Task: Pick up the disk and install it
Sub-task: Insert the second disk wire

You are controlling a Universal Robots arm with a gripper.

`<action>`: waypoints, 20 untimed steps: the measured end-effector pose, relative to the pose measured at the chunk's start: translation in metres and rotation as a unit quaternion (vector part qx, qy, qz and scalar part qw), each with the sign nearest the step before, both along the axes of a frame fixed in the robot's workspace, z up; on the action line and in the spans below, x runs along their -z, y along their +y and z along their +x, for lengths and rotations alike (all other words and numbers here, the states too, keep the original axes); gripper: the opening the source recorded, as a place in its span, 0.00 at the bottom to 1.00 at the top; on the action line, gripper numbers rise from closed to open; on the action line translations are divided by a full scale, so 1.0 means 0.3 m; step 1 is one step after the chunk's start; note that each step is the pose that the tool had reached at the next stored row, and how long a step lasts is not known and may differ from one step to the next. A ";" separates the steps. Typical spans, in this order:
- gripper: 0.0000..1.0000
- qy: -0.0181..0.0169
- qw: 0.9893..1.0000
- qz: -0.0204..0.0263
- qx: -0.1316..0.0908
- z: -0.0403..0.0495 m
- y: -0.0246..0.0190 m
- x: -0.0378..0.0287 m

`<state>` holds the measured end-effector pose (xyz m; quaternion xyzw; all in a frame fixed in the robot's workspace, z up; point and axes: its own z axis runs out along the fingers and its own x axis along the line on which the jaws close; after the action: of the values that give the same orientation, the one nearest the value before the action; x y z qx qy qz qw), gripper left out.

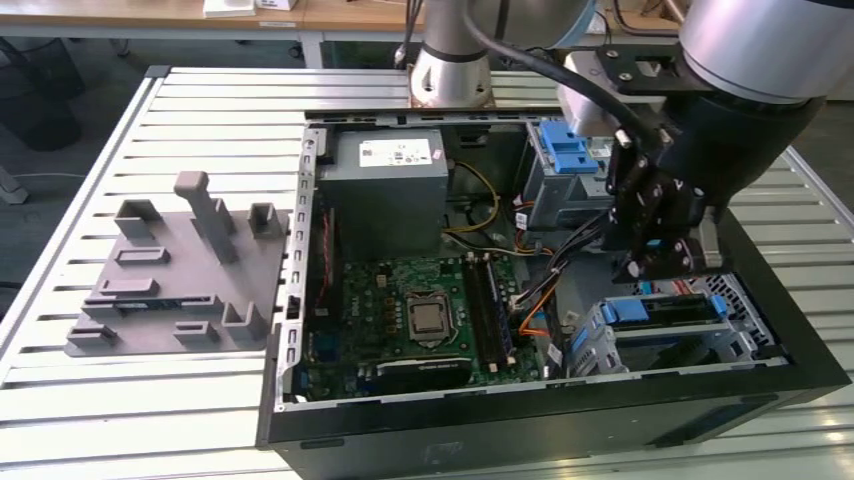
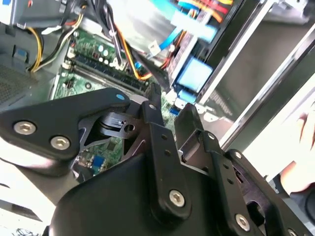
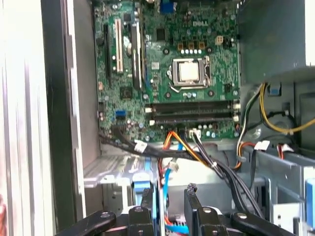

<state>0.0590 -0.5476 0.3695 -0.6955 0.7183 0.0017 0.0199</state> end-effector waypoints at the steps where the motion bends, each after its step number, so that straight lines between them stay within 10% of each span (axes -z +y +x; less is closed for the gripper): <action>1: 0.39 0.000 1.000 0.000 0.000 0.009 0.001 0.000; 20: 0.39 0.000 1.000 0.000 0.000 0.102 0.010 0.001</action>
<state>0.0896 -0.5445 0.3692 -0.6955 0.7182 0.0017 0.0199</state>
